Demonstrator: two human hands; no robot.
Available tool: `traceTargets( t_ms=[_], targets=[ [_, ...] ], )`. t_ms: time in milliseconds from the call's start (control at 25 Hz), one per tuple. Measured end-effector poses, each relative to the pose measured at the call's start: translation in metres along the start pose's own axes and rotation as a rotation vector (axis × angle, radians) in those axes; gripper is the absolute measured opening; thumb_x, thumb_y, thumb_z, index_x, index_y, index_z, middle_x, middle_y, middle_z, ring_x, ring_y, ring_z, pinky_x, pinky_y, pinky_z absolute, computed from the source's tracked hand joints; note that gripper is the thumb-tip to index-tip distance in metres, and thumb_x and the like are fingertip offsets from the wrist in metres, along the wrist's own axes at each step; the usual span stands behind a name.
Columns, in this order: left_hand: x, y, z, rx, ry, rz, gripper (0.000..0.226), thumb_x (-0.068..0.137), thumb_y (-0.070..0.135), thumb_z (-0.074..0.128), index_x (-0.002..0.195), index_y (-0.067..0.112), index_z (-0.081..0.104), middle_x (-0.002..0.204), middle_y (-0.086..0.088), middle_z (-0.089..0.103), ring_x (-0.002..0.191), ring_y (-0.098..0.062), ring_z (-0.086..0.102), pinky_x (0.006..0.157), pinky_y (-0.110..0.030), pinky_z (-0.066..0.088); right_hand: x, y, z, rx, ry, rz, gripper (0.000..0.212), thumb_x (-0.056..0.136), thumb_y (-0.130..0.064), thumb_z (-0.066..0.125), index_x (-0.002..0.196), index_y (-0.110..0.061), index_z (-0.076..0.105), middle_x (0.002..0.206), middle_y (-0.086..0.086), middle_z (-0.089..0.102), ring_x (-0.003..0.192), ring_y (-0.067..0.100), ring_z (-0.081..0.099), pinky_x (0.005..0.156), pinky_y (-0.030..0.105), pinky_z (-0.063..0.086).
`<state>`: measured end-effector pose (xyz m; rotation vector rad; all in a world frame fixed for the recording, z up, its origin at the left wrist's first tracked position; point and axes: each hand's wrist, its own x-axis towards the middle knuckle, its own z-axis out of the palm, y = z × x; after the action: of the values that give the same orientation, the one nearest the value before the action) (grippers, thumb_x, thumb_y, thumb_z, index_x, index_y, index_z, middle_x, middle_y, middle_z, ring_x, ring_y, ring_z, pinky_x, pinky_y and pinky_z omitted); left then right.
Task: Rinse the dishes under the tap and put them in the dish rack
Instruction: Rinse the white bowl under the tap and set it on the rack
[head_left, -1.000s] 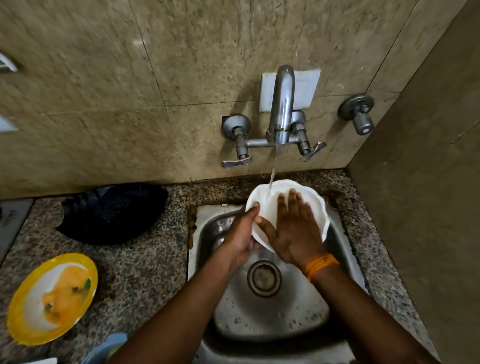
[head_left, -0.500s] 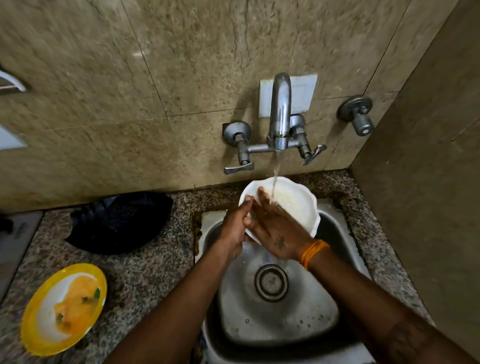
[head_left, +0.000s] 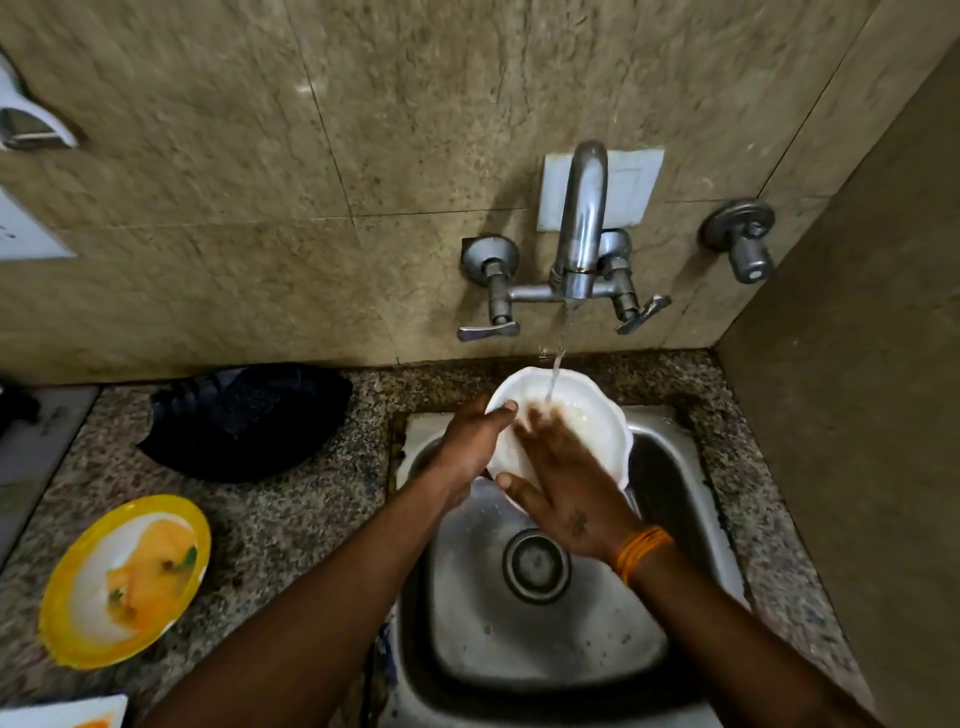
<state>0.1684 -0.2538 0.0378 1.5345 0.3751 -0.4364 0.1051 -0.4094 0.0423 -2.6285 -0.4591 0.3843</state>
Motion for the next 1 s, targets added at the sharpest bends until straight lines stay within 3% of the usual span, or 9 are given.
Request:
traceTargets(
  t_ms=[80,240,400,560,680,760,840,880,1000],
  targets=[
    [0.004,0.003,-0.006,0.017,0.053,0.029,0.019,0.098,0.023,0.062,0.111,0.019,0.075,0.104,-0.009,0.079,0.094,-0.027,0.076,0.084,-0.041,0.062,-0.022,-0.002,0.01,0.09,-0.057,-0.133,0.074,0.102,-0.066,0.031,0.163,-0.026,0.02,0.17,-0.006,0.013,0.157,0.009,0.006,0.129,0.037,0.011],
    [0.008,0.003,-0.016,0.009,0.172,0.022,0.01,0.096,0.018,0.064,0.103,0.021,0.072,0.084,0.007,0.076,0.071,-0.013,0.073,0.055,-0.024,0.055,-0.045,0.021,0.004,-0.386,0.154,-0.121,0.082,0.1,-0.067,0.033,0.155,-0.008,0.039,0.161,0.014,0.038,0.149,0.03,0.038,0.125,0.046,0.02],
    [0.0,0.001,0.016,0.044,0.295,0.159,0.023,0.093,0.017,0.06,0.112,0.025,0.069,0.107,-0.002,0.074,0.097,-0.026,0.069,0.085,-0.037,0.057,-0.013,-0.005,0.001,-0.415,0.069,0.261,0.082,0.104,-0.046,0.04,0.16,0.004,0.008,0.167,0.03,0.006,0.157,0.041,0.006,0.129,0.048,0.005],
    [-0.013,-0.011,0.026,0.044,0.473,0.199,0.034,0.095,0.016,0.056,0.127,0.022,0.067,0.121,-0.005,0.072,0.109,-0.029,0.067,0.097,-0.043,0.055,-0.013,-0.04,0.031,0.124,0.172,0.032,0.068,0.1,-0.029,0.054,0.16,-0.014,0.028,0.166,0.008,0.03,0.154,0.022,0.027,0.126,0.035,0.023],
    [-0.009,-0.004,-0.002,0.05,0.447,0.214,0.032,0.092,0.012,0.057,0.118,0.025,0.07,0.111,-0.005,0.075,0.102,-0.029,0.069,0.092,-0.043,0.058,-0.029,0.002,0.028,-0.314,0.267,-0.144,0.072,0.094,-0.032,0.063,0.157,-0.011,0.036,0.162,0.012,0.038,0.151,0.029,0.033,0.126,0.046,0.022],
    [-0.012,0.006,-0.02,0.071,0.348,0.216,0.03,0.086,0.009,0.057,0.1,0.032,0.071,0.097,0.003,0.075,0.093,-0.026,0.07,0.084,-0.04,0.058,-0.034,0.034,0.014,-0.451,0.323,-0.062,0.077,0.097,-0.047,0.056,0.16,-0.014,0.028,0.167,0.013,0.026,0.156,0.032,0.015,0.127,0.051,0.014],
    [-0.01,0.012,-0.033,0.123,0.251,0.183,0.033,0.086,0.006,0.059,0.094,0.036,0.071,0.093,0.006,0.076,0.09,-0.023,0.071,0.08,-0.037,0.057,-0.032,0.045,-0.001,-0.11,0.432,0.048,0.08,0.099,-0.059,0.051,0.163,-0.023,0.018,0.171,0.005,0.015,0.158,0.022,0.01,0.128,0.039,0.014],
    [-0.007,0.012,-0.037,0.162,0.198,0.166,0.033,0.087,0.005,0.062,0.094,0.035,0.072,0.092,0.007,0.077,0.088,-0.023,0.072,0.079,-0.035,0.057,-0.028,0.045,-0.009,0.191,0.451,0.165,0.082,0.097,-0.06,0.055,0.163,-0.027,0.018,0.17,0.002,0.02,0.155,0.014,0.022,0.125,0.034,0.025],
    [-0.003,0.013,-0.037,0.286,-0.049,0.114,0.025,0.091,0.01,0.067,0.11,0.026,0.074,0.089,0.008,0.079,0.088,-0.023,0.075,0.076,-0.036,0.06,-0.012,0.039,-0.035,1.101,0.212,0.552,0.048,0.097,-0.04,0.065,0.141,-0.021,0.058,0.126,0.007,0.073,0.102,0.015,0.075,0.088,0.051,0.062]
  ],
)
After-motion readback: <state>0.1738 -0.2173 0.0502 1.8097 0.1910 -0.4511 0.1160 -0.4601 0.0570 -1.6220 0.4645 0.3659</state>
